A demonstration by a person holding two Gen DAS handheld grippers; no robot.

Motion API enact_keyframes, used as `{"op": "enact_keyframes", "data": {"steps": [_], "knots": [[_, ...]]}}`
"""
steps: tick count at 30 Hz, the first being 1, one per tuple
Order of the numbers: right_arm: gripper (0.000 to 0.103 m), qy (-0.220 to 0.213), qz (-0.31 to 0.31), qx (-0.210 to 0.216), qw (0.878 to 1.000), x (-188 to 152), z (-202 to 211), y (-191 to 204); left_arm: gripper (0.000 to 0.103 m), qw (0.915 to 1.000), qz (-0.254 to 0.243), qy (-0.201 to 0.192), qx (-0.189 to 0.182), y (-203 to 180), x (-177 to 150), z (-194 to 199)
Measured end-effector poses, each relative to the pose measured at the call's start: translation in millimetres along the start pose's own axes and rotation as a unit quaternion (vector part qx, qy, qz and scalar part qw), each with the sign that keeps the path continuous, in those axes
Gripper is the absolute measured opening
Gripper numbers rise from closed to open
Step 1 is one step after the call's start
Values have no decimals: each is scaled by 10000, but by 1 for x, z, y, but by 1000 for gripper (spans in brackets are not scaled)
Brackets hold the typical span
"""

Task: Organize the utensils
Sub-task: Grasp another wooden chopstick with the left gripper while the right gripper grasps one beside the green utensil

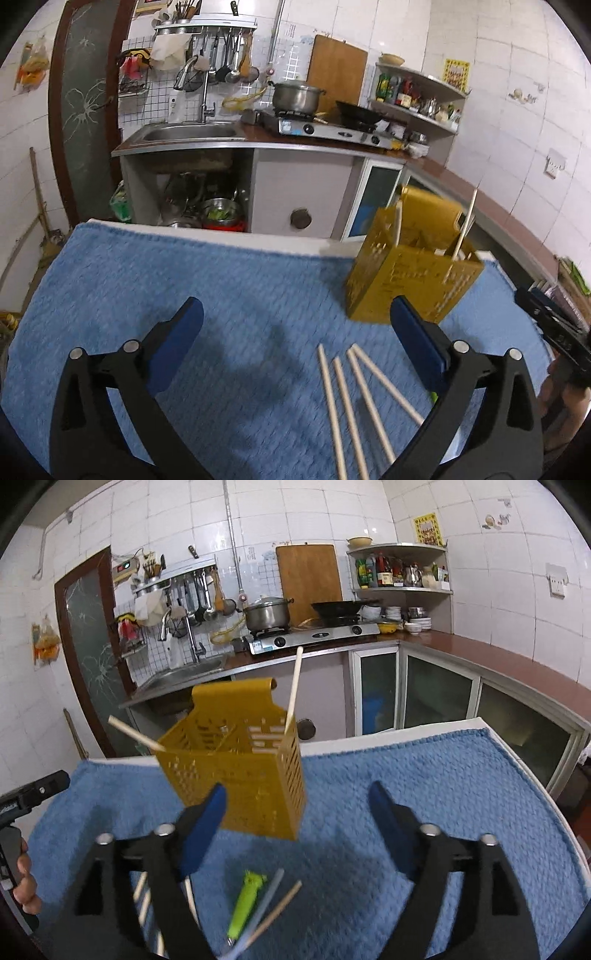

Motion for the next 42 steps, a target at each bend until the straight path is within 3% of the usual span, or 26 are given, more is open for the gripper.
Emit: {"op": "enact_keyframes", "data": {"steps": [5,7,10,15,20,21,24,27,30,32,34,37,42], "knots": [[92,170,0,-281,9995,-17,1,-7,98,9999,-59,47,121,-2,-17,-3],[92,376,-128,-211,9990,-23,-4,-11,98,9998,25,215,6,-1,-25,-7],[92,738,-199,-242,9968,-35,-18,-16,98,9993,96,321,180,0,-34,-12],[92,1249,-242,-234,9916,-60,-38,-17,98,9954,-26,949,151,-4,-53,-38],[91,1641,-473,-375,9846,-78,-53,-17,98,9914,-260,1239,317,-9,-73,-55],[88,1708,-541,-335,9833,-81,-55,-17,98,9907,-298,1284,346,-9,-77,-59],[63,1897,-668,-236,9793,-89,-62,-17,98,9905,-370,1295,290,-13,-80,-63],[46,2018,-823,-171,9758,-95,-68,-18,98,9910,-418,1250,238,-16,-84,-65],[43,2004,-841,-244,9758,-96,-70,-15,95,9901,-467,1309,191,-20,-89,-68],[35,2059,-845,-210,9747,-95,-72,-12,88,9892,-474,1381,92,-21,-91,-70],[29,2106,-843,-239,9736,-96,-73,-9,74,9878,-419,1500,-8,-22,-93,-73],[20,2190,-844,-212,9718,-95,-73,-2,63,9868,-377,1574,-83,-23,-93,-75],[18,2369,-871,-204,9674,-96,-77,3,56,9838,-388,1741,-153,-29,-93,-81]]}}
Point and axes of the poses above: each gripper's, at about its wrist camera, not at the fingertips, and z roughly against the way its jaws point, y to its left, x to its top, the point moved 4 cm from there along -z, roughly the way its jaws point, and after that the axes turned 5 degrees about x, right-handed, at the moved point
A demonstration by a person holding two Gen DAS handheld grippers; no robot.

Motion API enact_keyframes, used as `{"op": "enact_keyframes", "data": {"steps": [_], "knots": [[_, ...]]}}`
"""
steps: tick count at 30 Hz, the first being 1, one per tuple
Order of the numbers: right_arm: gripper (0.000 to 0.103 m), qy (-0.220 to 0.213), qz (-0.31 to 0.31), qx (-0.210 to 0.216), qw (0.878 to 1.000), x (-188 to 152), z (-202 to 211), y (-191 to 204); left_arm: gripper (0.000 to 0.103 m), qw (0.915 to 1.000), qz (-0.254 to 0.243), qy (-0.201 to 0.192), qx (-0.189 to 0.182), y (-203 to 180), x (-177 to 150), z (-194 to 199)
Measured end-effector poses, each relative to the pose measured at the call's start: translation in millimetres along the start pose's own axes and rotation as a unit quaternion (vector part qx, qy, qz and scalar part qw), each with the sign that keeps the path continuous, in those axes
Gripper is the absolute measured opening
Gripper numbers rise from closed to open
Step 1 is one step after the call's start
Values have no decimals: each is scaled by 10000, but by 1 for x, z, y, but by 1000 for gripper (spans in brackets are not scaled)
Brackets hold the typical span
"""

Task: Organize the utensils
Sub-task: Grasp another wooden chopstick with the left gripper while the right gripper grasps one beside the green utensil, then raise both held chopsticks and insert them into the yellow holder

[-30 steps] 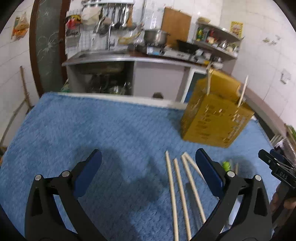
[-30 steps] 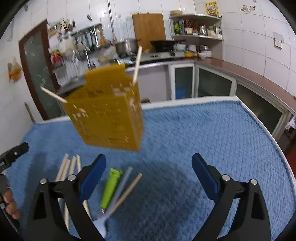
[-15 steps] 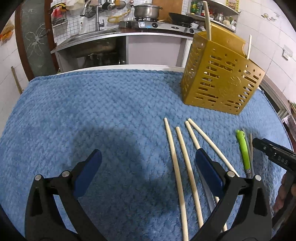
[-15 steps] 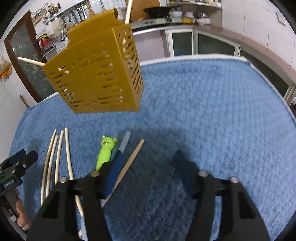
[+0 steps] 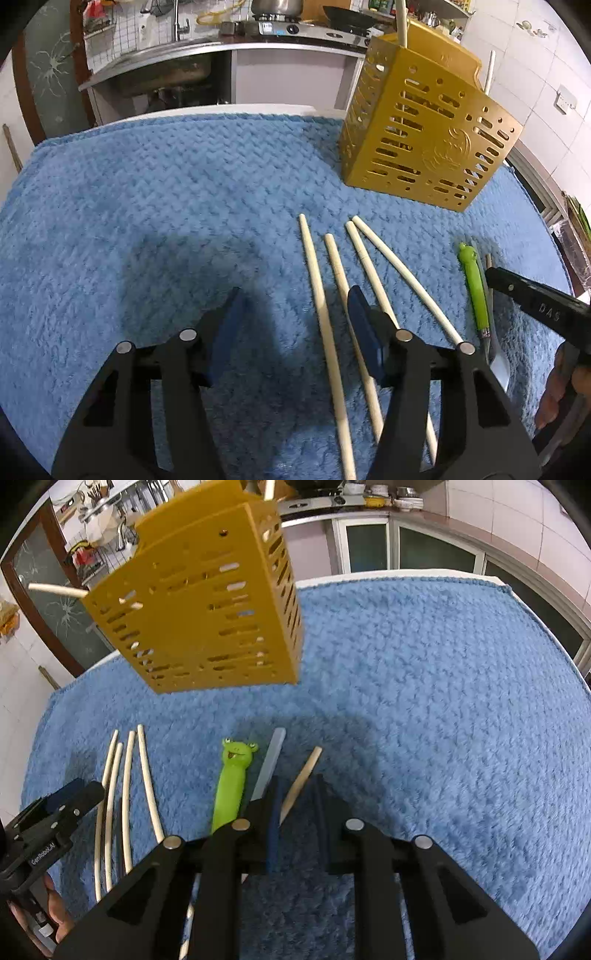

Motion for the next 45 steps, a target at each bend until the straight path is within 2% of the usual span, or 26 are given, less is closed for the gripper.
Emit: {"op": "enact_keyframes", "data": {"steps": [5,8,10,15,18,20,22,26,28,35,40,45], "knots": [[18,106,-136,43,9998,5,-4,0,54,9999,22,116,46,-2,7,-9],[18,113,-60,-9,9999,8,-7,3,46,9997,67,228,65,-1,14,-13],[18,119,-29,-29,9999,9,-8,3,30,9992,108,325,188,1,19,-16],[18,152,-4,-58,9999,13,-11,4,27,9984,25,425,365,-1,22,-17],[15,137,29,-141,9998,16,-13,8,27,9979,3,418,492,-5,24,-19],[14,103,-4,-81,9999,17,-14,8,22,9977,27,417,532,-6,24,-18],[13,81,-49,33,9999,16,-13,5,12,9981,84,405,453,-6,23,-13],[12,-5,-181,268,9995,18,-9,-3,0,9990,187,360,211,-2,19,0],[12,-59,-183,299,9994,18,-6,-4,0,9989,264,382,38,-1,19,5],[12,-135,-101,339,9993,21,0,-9,0,9991,169,391,-38,-7,15,13],[12,-293,-140,420,9986,26,9,-12,0,9988,170,455,-39,-4,14,8],[12,-239,-61,368,9990,26,8,-9,0,9978,245,609,15,1,21,-5]]}}
Point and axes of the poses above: each gripper's, at about its wrist camera, not at the fingertips, and z roughly against the way its jaws point, y to its left, x to its top, the point moved 4 cm from there along -z, roughly the way its jaws point, and after that the axes turned 5 degrees about x, right-handed, at the moved point
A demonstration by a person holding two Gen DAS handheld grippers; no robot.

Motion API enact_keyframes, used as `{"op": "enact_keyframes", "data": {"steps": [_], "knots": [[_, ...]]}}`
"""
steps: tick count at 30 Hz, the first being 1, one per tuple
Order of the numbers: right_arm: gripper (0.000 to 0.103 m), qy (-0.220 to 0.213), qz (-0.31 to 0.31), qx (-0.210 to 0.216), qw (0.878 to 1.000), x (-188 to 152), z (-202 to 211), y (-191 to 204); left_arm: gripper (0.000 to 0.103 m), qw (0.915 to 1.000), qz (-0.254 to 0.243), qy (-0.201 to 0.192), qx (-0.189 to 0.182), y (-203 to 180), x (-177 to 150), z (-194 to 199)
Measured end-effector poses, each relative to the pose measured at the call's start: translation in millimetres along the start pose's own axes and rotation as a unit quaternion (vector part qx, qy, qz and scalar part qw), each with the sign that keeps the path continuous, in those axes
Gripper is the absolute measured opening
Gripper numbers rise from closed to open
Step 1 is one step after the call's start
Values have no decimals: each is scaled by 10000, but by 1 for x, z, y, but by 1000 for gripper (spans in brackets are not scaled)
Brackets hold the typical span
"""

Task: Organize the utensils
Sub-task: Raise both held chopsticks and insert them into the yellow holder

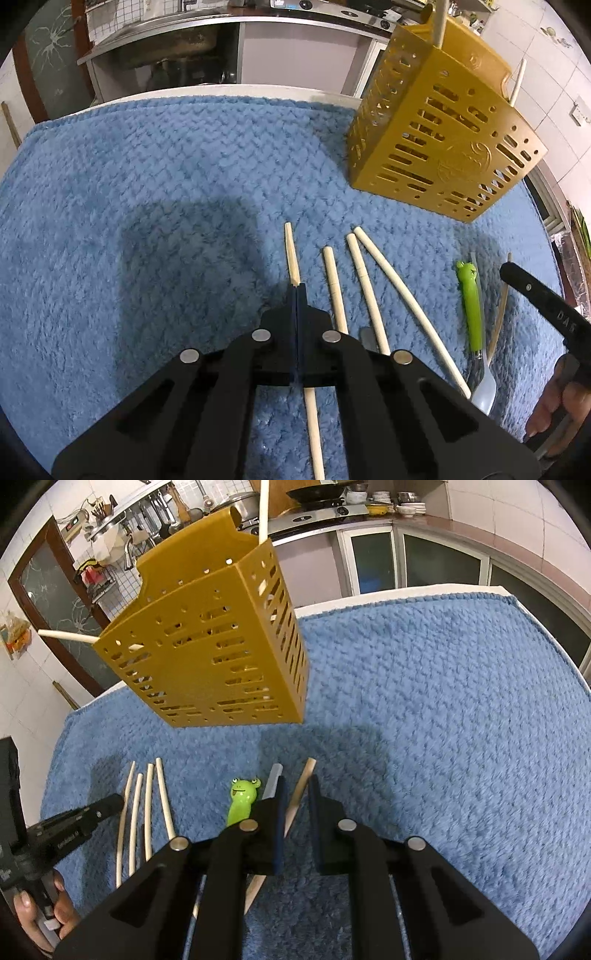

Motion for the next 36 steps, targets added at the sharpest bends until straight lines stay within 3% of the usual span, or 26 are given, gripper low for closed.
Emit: {"op": "enact_keyframes", "data": {"steps": [5,8,14,21,29,36], "knots": [[12,87,-66,27,9999,-4,-6,-1,1,9999,-131,29,107,-5,5,-4],[12,116,-83,33,9999,-6,-9,-1,10,9998,-141,137,83,-7,7,-12],[12,153,-67,31,9999,-9,-14,-1,10,9989,-365,91,266,-17,13,-19],[12,-21,-18,61,10000,-8,-5,1,4,9994,-259,3,241,-17,14,-15],[11,-736,334,46,9967,2,42,12,4,9969,-194,-767,5,-18,11,27],[6,-1492,758,-24,9859,23,93,25,4,9839,16,-1711,-514,-20,26,85]]}}
Point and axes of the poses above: each gripper's, at about its wrist camera, not at the fingertips, and z roughly against the way its jaws point, y to its left, x to its top, the point moved 4 cm from there along -z, roughly the way its jaws point, and after that the axes turned 5 degrees about x, right-handed, at the moved point
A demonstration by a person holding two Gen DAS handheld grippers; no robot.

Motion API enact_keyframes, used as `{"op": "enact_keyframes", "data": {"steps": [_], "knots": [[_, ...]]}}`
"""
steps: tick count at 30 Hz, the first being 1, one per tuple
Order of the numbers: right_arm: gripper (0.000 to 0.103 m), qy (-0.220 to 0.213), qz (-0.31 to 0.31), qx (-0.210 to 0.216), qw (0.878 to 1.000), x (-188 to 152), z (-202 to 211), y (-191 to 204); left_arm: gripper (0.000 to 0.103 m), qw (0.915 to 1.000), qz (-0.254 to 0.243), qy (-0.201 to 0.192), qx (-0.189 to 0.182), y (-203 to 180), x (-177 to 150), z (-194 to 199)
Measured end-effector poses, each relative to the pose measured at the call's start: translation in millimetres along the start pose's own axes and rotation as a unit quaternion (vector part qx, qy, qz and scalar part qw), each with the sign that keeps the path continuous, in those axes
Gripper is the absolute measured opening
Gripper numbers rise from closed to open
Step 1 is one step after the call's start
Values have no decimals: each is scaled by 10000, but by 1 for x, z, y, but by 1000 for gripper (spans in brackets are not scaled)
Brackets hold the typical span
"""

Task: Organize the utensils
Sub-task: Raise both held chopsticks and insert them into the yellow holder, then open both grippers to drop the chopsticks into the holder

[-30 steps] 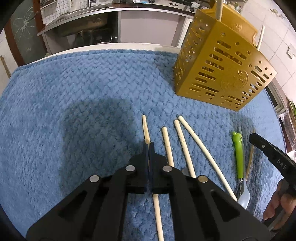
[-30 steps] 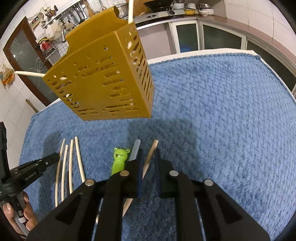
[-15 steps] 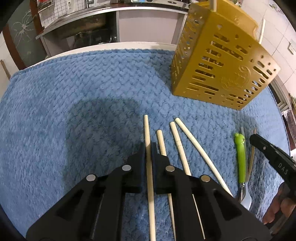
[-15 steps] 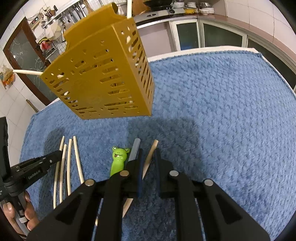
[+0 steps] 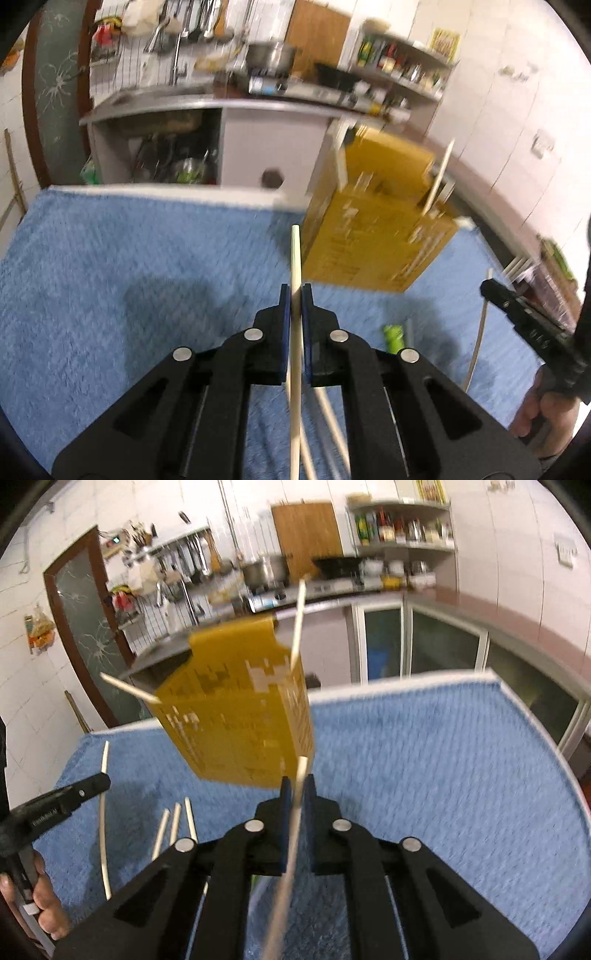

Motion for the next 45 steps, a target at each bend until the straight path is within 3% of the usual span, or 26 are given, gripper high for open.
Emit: {"op": "enact_keyframes", "data": {"steps": [9,17,24,30,33,37,45], "knots": [[6,-551,16,189,9983,31,29,-2,4,9968,-112,-631,-468,-33,25,33],[6,-1557,159,308,9872,110,68,12,4,9869,-319,-1449,-637,-65,91,57],[6,-2182,178,238,9754,174,77,17,4,9688,-319,-2388,-591,-90,157,61],[6,-2511,110,270,9675,187,51,15,4,9467,-239,-3202,-273,-99,178,29],[6,-2549,228,293,9662,180,35,17,4,9529,-178,-3007,-346,-98,176,1],[6,-2426,318,299,9691,166,13,17,4,9564,-353,-2895,-162,-95,158,-25],[6,-1791,333,460,9822,126,-34,6,4,9683,-546,-2435,-99,-80,123,-45]]}}
Point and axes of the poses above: each gripper's, at about its wrist camera, not at the fingertips, and z roughly against the way its jaws point, y to its left, x to its top, the point moved 4 cm from there along -z, roughly the way its jaws point, and after that the axes turned 5 degrees about x, right-handed, at the moved point
